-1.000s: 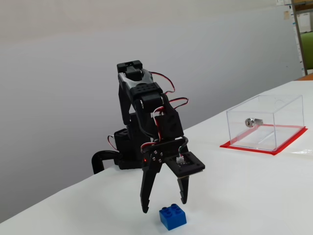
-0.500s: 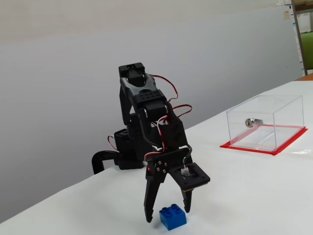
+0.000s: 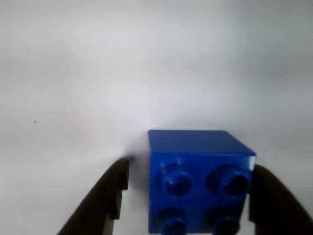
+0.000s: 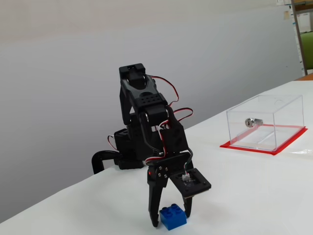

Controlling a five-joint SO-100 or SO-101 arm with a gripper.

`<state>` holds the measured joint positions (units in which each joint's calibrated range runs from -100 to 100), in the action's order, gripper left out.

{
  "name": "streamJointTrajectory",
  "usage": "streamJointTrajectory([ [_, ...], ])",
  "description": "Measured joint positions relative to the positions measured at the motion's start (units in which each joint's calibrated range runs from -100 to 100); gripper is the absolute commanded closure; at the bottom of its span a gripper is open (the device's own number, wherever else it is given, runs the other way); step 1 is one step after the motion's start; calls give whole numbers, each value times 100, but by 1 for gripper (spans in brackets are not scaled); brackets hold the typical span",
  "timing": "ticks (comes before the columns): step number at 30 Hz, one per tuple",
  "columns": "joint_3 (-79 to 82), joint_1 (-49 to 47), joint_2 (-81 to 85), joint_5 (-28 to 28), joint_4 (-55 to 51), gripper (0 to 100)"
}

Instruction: Pick the blue lego brick and place it into the transparent box

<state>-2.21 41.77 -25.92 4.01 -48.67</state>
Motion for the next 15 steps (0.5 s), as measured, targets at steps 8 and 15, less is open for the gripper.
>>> streamJointTrajectory([
  [8, 0, -21, 0, 0, 0, 98],
  [15, 0, -203, 0, 0, 0, 98],
])
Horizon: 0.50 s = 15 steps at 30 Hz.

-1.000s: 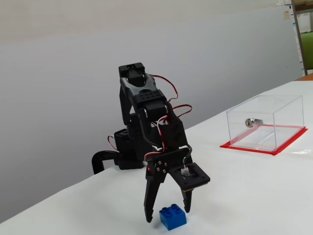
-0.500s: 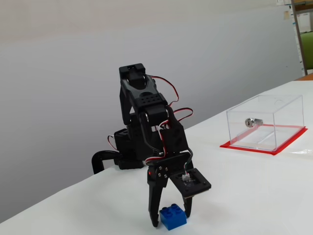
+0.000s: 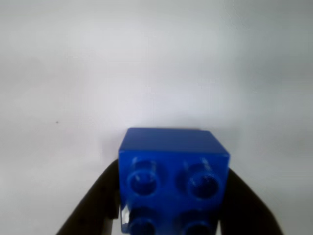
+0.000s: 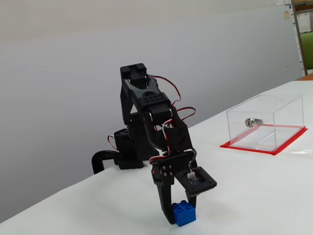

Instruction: Pick the blue lego brick and place it into the transparent box

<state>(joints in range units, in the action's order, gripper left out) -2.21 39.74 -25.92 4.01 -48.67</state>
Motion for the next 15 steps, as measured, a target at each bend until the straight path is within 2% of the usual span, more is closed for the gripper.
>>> streamJointTrajectory([
  [10, 0, -139, 736, 24, 0, 98],
  [15, -9, -353, 1404, 191, -386, 98],
])
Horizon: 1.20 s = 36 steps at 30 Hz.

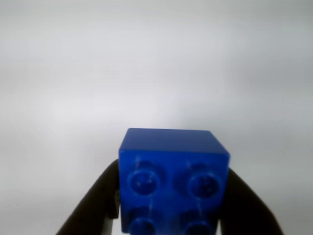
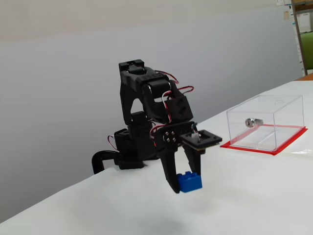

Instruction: Pick the blue lego brick and place it into the transparent box

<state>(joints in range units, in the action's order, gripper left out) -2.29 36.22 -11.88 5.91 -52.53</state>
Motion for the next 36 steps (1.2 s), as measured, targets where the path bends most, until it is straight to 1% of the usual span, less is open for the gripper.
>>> streamJointTrajectory([
  [9, 0, -470, 973, -5, -548, 98],
  [17, 0, -844, 1928, -293, -626, 98],
  [28, 0, -1795, 2850, -532, -780, 98],
  [36, 0, -2906, 3239, -537, -951, 98],
])
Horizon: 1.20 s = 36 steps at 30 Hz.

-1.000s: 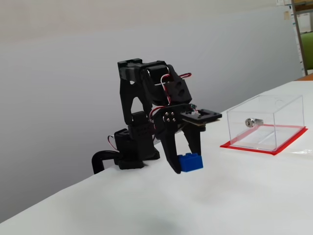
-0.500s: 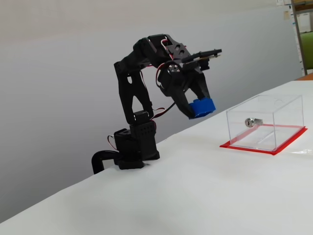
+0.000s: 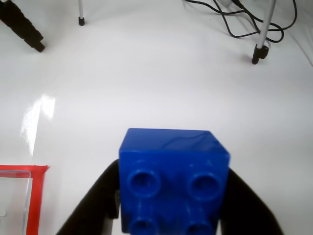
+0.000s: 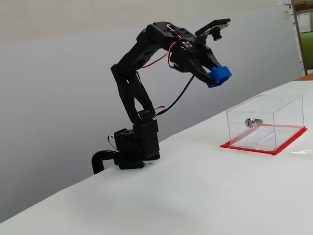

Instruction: Pick the blue lego brick and place it into the transparent box

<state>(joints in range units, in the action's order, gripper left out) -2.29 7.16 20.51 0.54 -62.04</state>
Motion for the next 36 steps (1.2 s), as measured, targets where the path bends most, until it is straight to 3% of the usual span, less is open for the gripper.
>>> streamJointTrajectory([
  [20, 0, -4103, 169, 0, -26, 98],
  [36, -1112, -5705, -1488, 0, 651, 98],
])
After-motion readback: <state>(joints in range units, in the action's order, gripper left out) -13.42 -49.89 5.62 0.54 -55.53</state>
